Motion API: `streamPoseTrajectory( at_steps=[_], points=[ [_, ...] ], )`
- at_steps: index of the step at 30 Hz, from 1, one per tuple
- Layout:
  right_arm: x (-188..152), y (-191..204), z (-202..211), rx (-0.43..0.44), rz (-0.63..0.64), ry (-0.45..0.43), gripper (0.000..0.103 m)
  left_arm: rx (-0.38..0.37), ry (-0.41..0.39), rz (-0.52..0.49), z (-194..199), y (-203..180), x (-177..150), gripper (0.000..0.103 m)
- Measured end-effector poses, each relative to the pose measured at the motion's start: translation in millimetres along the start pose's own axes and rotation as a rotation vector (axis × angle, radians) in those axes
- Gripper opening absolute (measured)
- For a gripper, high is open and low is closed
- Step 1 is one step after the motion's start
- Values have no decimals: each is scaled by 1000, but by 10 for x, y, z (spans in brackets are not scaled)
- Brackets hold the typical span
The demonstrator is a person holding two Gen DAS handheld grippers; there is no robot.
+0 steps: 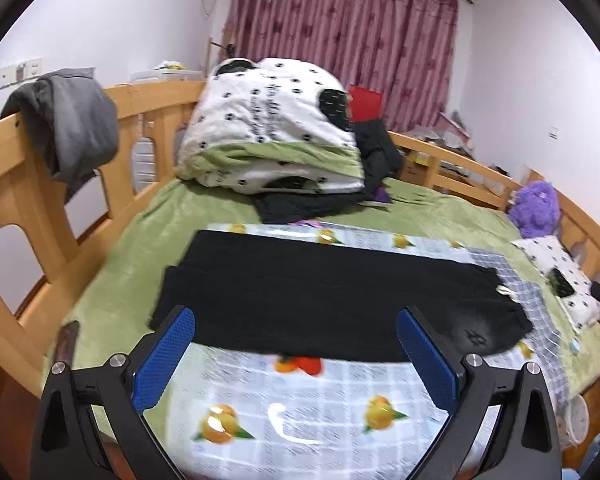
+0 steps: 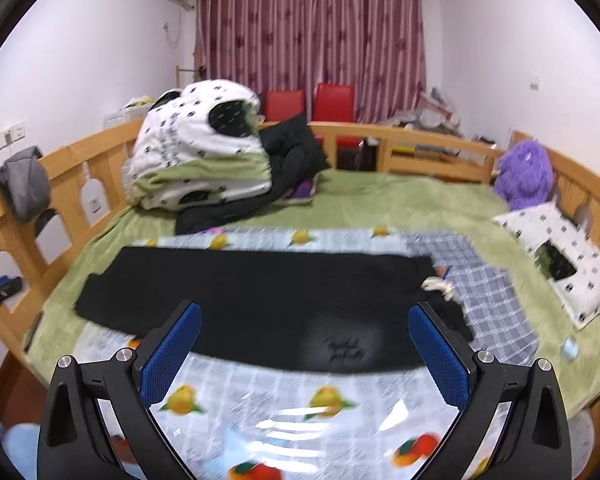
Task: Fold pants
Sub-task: 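Grasp the waistband edge of the black pants with left and right grippers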
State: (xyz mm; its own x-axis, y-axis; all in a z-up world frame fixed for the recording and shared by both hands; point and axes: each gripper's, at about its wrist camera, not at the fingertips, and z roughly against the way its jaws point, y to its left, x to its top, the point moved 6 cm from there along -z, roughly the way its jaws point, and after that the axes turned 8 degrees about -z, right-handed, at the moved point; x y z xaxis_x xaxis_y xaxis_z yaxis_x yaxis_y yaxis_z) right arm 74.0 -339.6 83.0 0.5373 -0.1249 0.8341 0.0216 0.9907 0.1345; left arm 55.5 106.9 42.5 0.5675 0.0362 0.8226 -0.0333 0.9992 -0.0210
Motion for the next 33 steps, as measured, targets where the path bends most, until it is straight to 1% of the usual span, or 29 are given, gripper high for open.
streamPoseTrajectory(
  at_steps=[3, 6, 7, 8, 9, 10, 11, 12, 13, 14, 16, 18, 20, 21, 22, 24, 26, 29, 30, 31, 32, 33],
  points=[
    [-68, -233, -322, 3, -27, 65, 102, 6, 36, 41, -306, 216, -87, 101],
    [-305, -506, -711, 40, -89, 102, 101, -18, 92, 114, -738, 395, -374, 101],
    [-427, -625, -917, 48, -111, 134, 100, -30, 100, 130, -853, 441, -453, 101],
    [-526, -693, -1058, 46, -124, 158, 95, -39, 116, 147, -997, 468, -570, 101],
    [-635, -776, -1215, 43, -138, 186, 89, -46, 141, 168, -1178, 509, -699, 98],
    [-765, -870, -1371, 39, -154, 213, 86, -57, 165, 191, -1331, 539, -818, 90],
    [-900, -983, -1525, 32, -176, 239, 82, -69, 187, 216, -1465, 559, -937, 86],
    [-1016, -1082, -1645, 28, -198, 261, 80, -99, 218, 254, -1651, 597, -1072, 80],
    [-1160, -1224, -1793, 29, -236, 287, 78, -117, 236, 279, -1758, 609, -1159, 79],
    [-1262, -1307, -1861, 32, -264, 301, 73, -134, 247, 309, -1864, 628, -1245, 79],
    [-1456, -1494, -2010, 28, -328, 328, 71, -151, 251, 369, -2083, 694, -1364, 78],
    [-1645, -1698, -2152, 25, -392, 353, 71, -159, 253, 414, -2244, 741, -1443, 78],
    [-1780, -1828, -2232, 17, -431, 367, 71, -177, 249, 481, -2365, 788, -1540, 78],
    [-1826, -1878, -2258, 18, -452, 367, 71, -190, 223, 546, -2413, 833, -1595, 78],
    [-1881, -1945, -2299, 25, -486, 361, 71, -199, 197, 586, -2433, 868, -1607, 78],
    [-1920, -2005, -2360, 50, -541, 345, 72, -202, 160, 631, -2499, 938, -1576, 78],
    [-1897, -2085, -2453, 70, -608, 314, 72, -184, 160, 649, -2594, 992, -1519, 74],
    [-1806, -2124, -2679, 131, -704, 302, 73, -178, 187, 713, -2792, 1078, -1432, 56],
    [-1773, -2108, -2752, 139, -714, 307, 68, -167, 195, 738, -2843, 1117, -1409, 39],
    [-1719, -2085, -2860, 126, -712, 331, 60, -151, 207, 744, -2866, 1147, -1395, 11],
    [-1678, -2051, -2929, 98, -692, 358, 29, -128, 214, 748, -2857, 1181, -1377, 3],
    [-1610, -2025, -2967, 78, -673, 371, 20, -137, 174, 754, -2792, 1205, -1293, 5]
  ],
)
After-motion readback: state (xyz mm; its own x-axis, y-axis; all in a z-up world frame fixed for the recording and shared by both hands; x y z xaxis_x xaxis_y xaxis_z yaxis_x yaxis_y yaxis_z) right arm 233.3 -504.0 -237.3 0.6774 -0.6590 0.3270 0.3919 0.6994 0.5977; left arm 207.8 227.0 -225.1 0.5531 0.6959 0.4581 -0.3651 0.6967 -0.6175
